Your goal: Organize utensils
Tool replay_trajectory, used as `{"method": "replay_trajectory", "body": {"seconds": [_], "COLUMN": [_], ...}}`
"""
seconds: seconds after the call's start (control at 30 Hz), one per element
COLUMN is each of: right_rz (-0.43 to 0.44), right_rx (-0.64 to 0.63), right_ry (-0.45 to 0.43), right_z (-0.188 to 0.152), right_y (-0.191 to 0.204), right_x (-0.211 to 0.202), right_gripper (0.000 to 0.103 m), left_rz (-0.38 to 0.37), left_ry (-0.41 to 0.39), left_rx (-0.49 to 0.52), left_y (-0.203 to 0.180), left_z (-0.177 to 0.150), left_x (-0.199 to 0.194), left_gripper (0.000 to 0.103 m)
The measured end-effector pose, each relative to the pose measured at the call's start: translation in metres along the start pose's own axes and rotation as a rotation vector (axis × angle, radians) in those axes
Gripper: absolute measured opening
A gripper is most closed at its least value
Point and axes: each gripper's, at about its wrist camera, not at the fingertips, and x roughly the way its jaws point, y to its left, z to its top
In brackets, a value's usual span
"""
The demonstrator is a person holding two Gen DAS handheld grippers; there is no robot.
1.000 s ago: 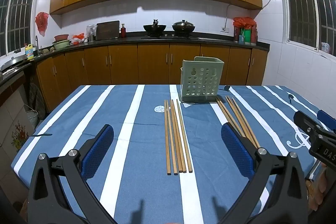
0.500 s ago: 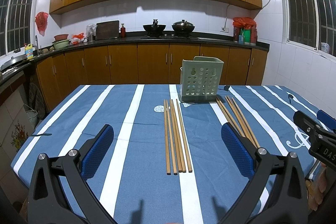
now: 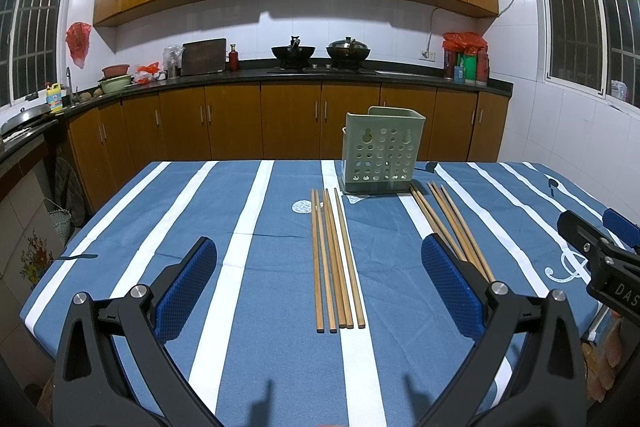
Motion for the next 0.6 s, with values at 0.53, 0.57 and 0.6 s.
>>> {"method": "replay_trajectory", "body": {"seconds": [0.53,0.57,0.6], "right_rz": [0.0,-0.001,-0.001], "right_rx": [-0.001,-0.001,-0.001], "right_ry": [0.0,0.0,0.0], "right_z": [-0.0008,-0.0009,-0.001], "right_y": [0.0008,0.0009,0.0009], "right_x": [0.0009,0.001,0.0011], "right_gripper": [0.099,0.099,0.099], "left_rz": [0.001,0.0,0.0], "left_ry": [0.001,0.001,0.001], "left_rx": [0.0,0.0,0.0], "left_y": [0.0,0.0,0.0], "left_z": [0.0,0.0,0.0], "left_x": [0.0,0.0001,0.0001], "left_gripper": [0.101,0.101,0.101]}}
